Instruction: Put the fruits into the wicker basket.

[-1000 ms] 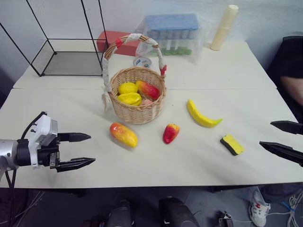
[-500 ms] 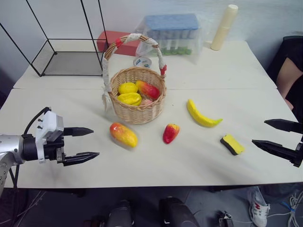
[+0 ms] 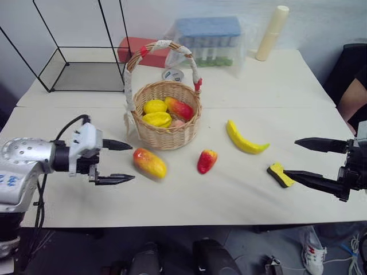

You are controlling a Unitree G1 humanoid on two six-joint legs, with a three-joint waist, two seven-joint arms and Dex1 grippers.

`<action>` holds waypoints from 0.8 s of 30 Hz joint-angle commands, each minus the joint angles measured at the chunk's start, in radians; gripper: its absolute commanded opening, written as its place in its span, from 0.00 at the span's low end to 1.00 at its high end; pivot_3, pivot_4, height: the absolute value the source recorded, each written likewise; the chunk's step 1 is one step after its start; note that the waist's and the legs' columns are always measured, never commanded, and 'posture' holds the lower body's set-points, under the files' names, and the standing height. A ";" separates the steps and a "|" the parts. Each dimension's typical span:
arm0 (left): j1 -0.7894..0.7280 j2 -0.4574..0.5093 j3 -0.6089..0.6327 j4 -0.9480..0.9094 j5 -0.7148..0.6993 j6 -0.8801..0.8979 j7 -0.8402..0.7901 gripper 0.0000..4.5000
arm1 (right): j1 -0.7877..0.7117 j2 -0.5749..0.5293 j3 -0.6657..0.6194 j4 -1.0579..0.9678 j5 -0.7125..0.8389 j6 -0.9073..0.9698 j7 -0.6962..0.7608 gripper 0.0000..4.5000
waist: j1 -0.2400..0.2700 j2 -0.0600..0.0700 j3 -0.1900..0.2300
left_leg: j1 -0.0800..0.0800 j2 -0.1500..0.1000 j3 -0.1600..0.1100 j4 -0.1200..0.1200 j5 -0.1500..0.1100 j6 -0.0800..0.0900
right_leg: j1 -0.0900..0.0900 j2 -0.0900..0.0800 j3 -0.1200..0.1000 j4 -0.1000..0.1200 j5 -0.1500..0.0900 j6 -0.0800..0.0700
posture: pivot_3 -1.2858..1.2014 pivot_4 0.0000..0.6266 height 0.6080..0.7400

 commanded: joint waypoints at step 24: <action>-0.328 -0.224 -0.254 0.452 0.294 -0.469 -0.138 0.56 | -0.100 0.012 0.137 -0.151 0.108 -0.066 -0.134 1.00 | -0.002 0.000 0.000 | -0.003 0.002 0.000 0.012 -0.001 0.002 | -0.001 0.001 0.000 0.006 0.000 0.001 | 0.52 0.24 1.00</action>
